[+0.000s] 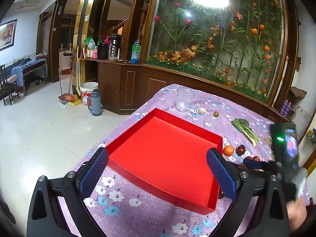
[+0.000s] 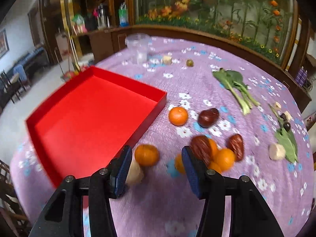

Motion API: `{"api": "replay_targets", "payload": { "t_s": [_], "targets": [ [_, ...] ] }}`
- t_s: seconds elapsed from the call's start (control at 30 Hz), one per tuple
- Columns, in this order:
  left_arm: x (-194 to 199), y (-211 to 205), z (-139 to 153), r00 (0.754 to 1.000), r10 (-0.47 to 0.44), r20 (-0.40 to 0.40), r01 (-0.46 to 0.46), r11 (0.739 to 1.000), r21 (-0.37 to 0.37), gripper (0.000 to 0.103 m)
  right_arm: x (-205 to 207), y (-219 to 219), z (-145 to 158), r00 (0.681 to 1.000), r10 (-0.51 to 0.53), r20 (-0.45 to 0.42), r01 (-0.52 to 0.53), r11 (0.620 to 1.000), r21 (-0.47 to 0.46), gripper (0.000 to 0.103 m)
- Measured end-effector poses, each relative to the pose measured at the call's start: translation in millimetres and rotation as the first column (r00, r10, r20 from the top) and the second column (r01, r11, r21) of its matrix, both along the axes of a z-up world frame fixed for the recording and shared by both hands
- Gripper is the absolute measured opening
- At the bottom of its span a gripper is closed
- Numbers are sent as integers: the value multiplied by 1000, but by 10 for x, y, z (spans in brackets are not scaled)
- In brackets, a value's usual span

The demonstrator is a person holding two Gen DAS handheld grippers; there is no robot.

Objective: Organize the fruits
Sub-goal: 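Grasp the cream cube with the right tool while the left tool grasps a red date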

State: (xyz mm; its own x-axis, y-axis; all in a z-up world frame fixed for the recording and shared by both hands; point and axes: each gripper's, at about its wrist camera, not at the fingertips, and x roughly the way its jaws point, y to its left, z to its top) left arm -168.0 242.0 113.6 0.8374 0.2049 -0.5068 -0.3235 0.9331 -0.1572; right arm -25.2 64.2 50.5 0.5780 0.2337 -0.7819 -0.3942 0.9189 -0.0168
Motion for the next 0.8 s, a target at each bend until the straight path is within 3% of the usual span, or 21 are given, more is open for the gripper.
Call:
{"api": "replay_targets", "payload": {
  "t_s": [0.13, 0.23, 0.37, 0.47, 0.53, 0.7, 0.8],
  "targets": [
    [36, -14, -18, 1000, -3, -6, 3, 1000, 17, 100, 140, 258, -69, 1000, 27, -9, -28, 998, -65, 54],
    [78, -41, -32, 1000, -13, -16, 13, 1000, 18, 100, 144, 303, 8, 993, 109, -37, -109, 994, 16, 54],
    [138, -160, -50, 998, -62, -28, 63, 998, 20, 100, 127, -34, 265, 998, 70, 12, -71, 991, 116, 55],
    [210, -316, -86, 991, -130, -35, 131, 991, 14, 100, 138, -534, 352, 1000, -5, 16, 2, 987, 162, 62],
    [291, -485, -127, 978, -200, -50, 201, 980, 5, 100, 143, -895, 330, 998, -55, 2, 54, 983, 174, 62],
    [551, -994, -232, 915, -391, -97, 388, 921, -44, 100, 104, -1553, 146, 989, -142, -33, 146, 969, 201, 61],
    [749, -1233, -291, 887, -443, -132, 441, 896, -44, 92, 115, -1843, 100, 979, -202, -21, 202, 958, 203, 61]
  ]
}}
